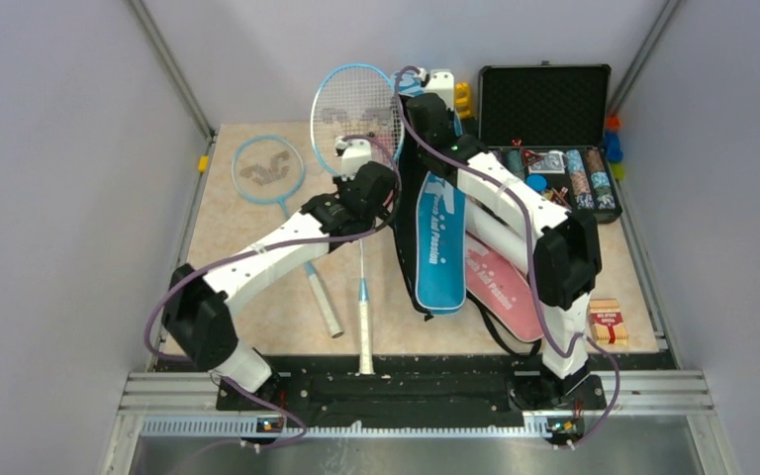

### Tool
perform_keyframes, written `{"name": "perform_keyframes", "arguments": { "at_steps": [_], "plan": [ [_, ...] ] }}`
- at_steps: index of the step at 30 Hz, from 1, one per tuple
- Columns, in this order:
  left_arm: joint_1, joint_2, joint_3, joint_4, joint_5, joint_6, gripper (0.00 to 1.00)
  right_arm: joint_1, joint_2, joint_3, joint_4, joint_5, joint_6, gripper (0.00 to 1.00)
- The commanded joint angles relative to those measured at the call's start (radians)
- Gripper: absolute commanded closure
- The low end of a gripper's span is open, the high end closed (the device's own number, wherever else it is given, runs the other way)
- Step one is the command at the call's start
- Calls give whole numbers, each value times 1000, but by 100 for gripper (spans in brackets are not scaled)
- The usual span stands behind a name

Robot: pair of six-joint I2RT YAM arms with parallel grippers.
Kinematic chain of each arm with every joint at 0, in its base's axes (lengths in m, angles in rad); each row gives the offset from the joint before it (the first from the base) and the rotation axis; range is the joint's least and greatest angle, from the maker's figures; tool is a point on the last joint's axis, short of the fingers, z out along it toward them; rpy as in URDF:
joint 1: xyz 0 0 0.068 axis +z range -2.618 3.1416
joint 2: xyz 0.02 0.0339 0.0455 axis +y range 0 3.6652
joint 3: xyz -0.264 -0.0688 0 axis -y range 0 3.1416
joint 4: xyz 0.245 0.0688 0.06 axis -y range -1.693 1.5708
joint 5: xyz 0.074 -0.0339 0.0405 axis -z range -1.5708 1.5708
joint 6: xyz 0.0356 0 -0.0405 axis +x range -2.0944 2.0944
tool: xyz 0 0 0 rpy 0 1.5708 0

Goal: Pack up the badminton gear

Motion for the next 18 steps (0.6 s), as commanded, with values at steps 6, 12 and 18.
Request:
{"name": "perform_keyframes", "arguments": {
  "at_steps": [6,12,18],
  "plan": [
    [-51,242,85,-313,172,46,100,-19,-2,86,147,104,-32,100],
    [-83,297,69,-221,343,99,100,-19,-24,5,282,-9,-11,100],
    [-112,328,74,-193,412,121,100,-20,-38,-48,317,-99,5,100]
  ]
}}
